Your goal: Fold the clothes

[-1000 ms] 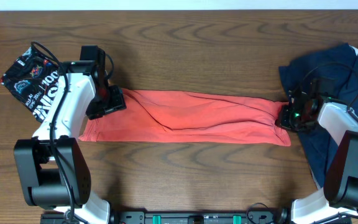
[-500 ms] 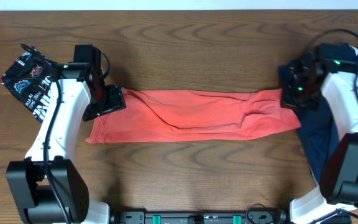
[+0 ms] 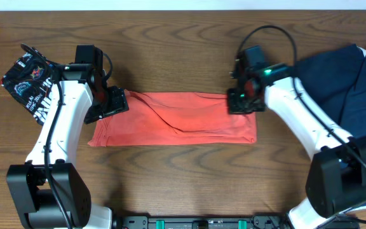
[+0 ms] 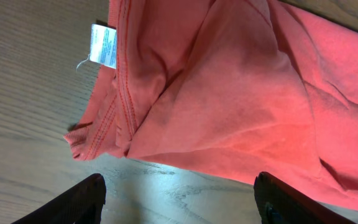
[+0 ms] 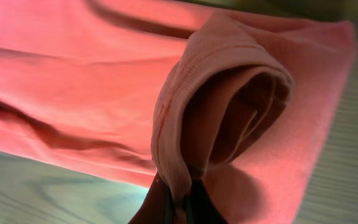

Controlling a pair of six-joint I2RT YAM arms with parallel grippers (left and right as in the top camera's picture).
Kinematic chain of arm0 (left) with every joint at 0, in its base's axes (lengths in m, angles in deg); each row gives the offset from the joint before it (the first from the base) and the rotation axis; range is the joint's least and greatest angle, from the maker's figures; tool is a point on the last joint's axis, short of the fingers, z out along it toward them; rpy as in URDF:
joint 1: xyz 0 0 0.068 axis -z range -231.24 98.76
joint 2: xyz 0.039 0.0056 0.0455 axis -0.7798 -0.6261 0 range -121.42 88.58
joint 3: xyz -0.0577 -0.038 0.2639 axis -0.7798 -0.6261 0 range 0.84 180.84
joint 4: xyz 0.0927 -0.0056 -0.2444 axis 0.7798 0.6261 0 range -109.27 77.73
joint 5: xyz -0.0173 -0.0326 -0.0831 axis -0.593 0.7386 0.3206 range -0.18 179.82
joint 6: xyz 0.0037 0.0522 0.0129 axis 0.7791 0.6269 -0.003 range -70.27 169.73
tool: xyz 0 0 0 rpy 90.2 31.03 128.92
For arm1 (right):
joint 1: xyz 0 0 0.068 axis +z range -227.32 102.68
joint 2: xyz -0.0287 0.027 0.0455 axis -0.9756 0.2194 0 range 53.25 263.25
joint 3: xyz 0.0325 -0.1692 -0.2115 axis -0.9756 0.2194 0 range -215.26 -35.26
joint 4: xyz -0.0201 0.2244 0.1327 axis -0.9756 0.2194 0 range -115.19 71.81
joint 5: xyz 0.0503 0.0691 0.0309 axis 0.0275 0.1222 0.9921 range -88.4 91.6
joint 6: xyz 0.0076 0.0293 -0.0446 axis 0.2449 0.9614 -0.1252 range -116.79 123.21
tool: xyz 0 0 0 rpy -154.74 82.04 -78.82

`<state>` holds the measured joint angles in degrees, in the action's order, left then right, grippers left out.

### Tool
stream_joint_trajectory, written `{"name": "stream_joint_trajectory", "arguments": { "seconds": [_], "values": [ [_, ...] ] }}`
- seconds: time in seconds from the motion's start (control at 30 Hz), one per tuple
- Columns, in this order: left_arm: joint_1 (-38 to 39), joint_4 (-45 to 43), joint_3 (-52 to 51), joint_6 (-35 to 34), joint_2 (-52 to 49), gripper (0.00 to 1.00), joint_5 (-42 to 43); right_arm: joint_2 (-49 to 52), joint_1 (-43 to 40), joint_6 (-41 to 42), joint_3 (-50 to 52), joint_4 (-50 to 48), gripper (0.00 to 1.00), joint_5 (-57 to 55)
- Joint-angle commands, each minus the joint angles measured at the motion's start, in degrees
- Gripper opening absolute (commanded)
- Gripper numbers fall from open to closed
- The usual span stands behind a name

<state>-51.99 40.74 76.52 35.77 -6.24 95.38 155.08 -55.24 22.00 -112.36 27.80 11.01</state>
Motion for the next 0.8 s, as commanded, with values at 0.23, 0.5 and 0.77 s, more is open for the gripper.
{"name": "stream_joint_trajectory", "arguments": {
  "seconds": [0.23, 0.5, 0.77],
  "values": [
    [-0.2, 0.6, 1.0, -0.6, 0.1, 0.78, -0.7, 3.5, 7.3, 7.0, -0.6, -5.1, 0.01, 0.3],
    [-0.2, 0.6, 1.0, -0.6, 0.1, 0.78, -0.7, 4.0, 9.8, 6.9, -0.6, -9.2, 0.05, 1.6],
    [-0.2, 0.6, 1.0, -0.5, 0.1, 0.78, -0.7, 4.0, 11.0, 0.4, -0.6, -12.2, 0.61, 10.5]
  ]
}}
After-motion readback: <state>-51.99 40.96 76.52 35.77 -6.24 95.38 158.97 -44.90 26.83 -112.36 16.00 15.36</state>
